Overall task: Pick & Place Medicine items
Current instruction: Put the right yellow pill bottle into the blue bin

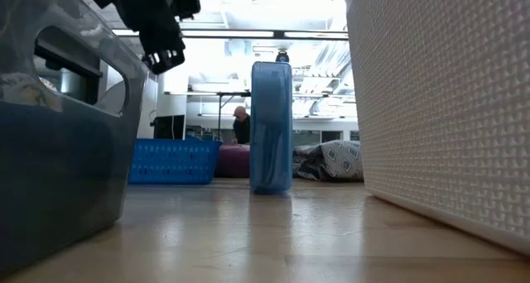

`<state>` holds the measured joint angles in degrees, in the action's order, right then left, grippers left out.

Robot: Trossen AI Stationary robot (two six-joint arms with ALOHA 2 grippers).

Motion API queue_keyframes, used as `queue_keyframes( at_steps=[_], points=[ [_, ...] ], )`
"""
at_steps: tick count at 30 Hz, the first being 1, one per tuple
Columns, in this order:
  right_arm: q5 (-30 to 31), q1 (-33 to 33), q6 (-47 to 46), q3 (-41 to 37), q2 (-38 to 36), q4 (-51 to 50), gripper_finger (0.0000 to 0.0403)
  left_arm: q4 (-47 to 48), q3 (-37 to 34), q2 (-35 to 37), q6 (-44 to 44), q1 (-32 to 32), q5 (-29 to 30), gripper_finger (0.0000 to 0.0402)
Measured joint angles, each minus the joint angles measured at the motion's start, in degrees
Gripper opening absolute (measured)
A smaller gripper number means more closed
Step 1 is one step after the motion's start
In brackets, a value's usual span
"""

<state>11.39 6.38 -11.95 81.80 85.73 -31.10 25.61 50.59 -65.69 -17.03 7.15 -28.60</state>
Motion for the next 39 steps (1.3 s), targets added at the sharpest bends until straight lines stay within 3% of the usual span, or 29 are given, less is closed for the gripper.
queue_keyframes(
  at_steps=[6, 14, 32, 39],
  points=[
    [-1.11, -0.22, 0.2, 0.0, 0.0, -0.39, 0.011, 2.58, 0.0, 7.65, 0.72, 1.71, 0.7, 0.0092],
    [-1.11, -0.28, 0.2, 0.0, 0.0, -0.34, 0.011, 8.02, 0.0, 13.28, 1.31, -0.21, 8.14, 0.0092],
    [-1.06, -0.43, 1.64, 0.0, 0.0, -0.25, 0.011, 9.1, 0.0, 14.73, 2.13, -2.61, 11.04, 0.0092],
    [-3.5, -4.73, 4.45, 0.0, -0.72, -0.97, 0.011, 9.12, 0.0, 14.71, 2.02, -2.63, 11.05, 0.0092]
  ],
)
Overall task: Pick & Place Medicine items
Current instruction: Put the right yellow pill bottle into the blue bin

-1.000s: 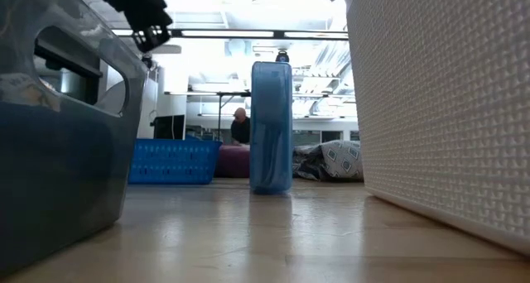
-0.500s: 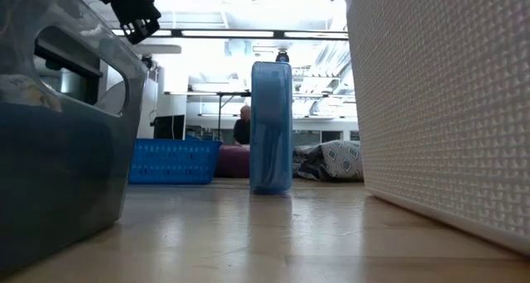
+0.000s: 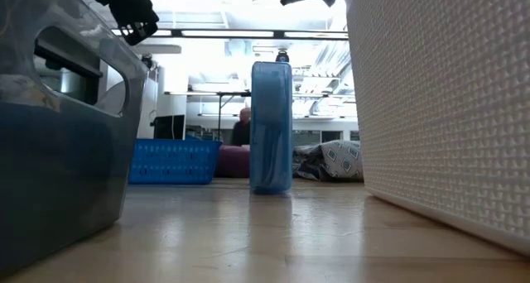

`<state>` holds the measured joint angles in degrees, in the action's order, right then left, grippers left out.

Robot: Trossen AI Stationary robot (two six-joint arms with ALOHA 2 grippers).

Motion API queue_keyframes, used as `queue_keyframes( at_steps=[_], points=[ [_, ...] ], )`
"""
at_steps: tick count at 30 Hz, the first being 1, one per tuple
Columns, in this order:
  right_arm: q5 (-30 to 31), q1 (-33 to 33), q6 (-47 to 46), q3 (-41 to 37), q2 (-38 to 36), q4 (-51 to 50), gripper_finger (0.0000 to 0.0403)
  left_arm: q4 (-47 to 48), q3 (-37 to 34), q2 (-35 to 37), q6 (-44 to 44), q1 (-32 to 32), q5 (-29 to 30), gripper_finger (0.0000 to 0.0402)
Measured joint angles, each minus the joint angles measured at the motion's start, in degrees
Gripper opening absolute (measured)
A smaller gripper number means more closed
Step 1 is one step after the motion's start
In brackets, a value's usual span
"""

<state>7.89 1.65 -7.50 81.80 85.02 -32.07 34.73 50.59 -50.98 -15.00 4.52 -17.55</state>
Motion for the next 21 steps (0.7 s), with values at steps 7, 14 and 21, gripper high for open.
queue_keyframes(
  at_steps=[7, 14, 21],
  points=[
    [-3.77, -9.57, 1.62, 0.02, -1.16, -2.83, 0.011, 0.05, 0.0, 0.0, 0.04, -0.01, 0.01, 0.0092],
    [-6.96, -20.31, 3.05, 0.02, -1.16, -2.49, 0.011, 0.84, 0.0, 0.0, 1.27, 0.03, 0.11, 0.0092],
    [-8.46, -27.68, -0.09, 0.02, -1.23, -1.9, 0.011, 0.86, 0.0, 0.0, 1.38, 0.06, 1.41, 0.0092]
  ],
)
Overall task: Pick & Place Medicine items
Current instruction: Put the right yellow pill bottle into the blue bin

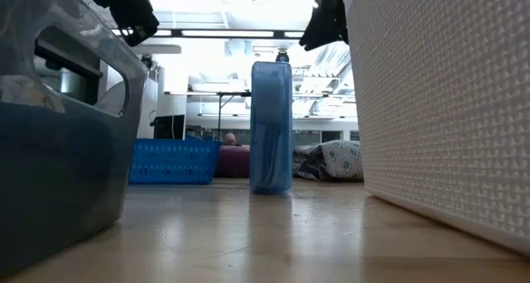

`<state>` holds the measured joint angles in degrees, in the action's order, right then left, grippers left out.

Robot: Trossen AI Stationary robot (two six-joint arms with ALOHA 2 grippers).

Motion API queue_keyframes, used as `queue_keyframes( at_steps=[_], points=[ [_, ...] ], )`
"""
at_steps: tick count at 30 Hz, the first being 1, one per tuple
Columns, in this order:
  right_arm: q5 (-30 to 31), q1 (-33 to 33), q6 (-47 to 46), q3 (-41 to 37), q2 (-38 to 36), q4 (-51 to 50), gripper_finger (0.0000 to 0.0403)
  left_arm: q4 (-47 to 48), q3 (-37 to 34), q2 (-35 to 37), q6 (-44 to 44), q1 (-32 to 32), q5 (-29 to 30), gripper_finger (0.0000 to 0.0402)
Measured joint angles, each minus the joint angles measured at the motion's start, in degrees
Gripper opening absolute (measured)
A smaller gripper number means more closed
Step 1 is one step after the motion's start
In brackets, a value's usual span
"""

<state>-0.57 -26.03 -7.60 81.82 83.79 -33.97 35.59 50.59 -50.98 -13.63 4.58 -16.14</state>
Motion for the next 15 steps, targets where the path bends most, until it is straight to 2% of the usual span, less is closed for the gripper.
queue_keyframes(
  at_steps=[15],
  points=[
    [0.54, -1.47, -1.16, 0.0, -0.02, -0.05, 0.011, 0.01, 0.0, 0.0, -0.15, 0.0, -0.05, 0.0092]
  ],
)
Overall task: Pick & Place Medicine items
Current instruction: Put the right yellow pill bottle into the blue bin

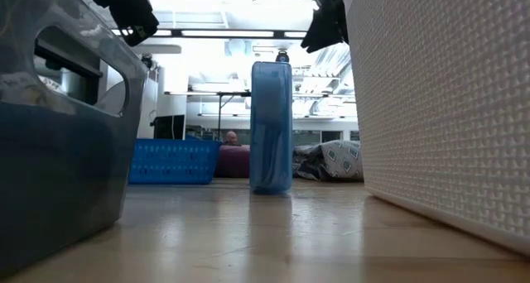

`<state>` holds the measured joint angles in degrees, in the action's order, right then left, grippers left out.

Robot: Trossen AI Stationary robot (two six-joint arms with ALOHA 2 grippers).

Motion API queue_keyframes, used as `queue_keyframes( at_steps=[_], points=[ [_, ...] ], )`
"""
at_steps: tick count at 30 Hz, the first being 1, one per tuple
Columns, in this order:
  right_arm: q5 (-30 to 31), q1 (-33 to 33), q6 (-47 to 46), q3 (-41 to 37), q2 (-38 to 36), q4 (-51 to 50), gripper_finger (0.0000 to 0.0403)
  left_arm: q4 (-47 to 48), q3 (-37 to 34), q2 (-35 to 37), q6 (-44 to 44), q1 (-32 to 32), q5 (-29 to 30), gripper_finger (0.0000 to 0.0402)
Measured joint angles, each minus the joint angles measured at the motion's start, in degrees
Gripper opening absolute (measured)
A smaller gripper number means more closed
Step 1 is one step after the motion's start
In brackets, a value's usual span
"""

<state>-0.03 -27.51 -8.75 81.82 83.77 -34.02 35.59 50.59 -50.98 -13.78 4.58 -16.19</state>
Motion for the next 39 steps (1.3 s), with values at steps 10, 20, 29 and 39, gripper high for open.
queue_keyframes(
  at_steps=[10, 20, 29, 39],
  points=[
    [-0.17, 0.13, 0.0, -0.02, 0.0, 0.0, 0.011, 0.02, 0.0, 0.0, -2.6, 0.0, -0.05, 0.0092],
    [-0.17, 0.13, 0.0, -0.02, 0.0, 0.02, 0.011, 8.84, -0.02, -0.33, -9.2, 0.0, 4.46, 0.0092],
    [-0.17, 0.13, 0.0, -0.02, 0.02, 0.13, 0.011, 18.21, -0.02, -0.31, -24.29, -4.31, 6.63, 0.0092],
    [-0.17, 0.13, -0.01, -0.02, 0.0, 0.24, 0.011, 21.31, -0.02, -0.87, -33.6, -9.77, 10.14, 0.0092]
  ],
)
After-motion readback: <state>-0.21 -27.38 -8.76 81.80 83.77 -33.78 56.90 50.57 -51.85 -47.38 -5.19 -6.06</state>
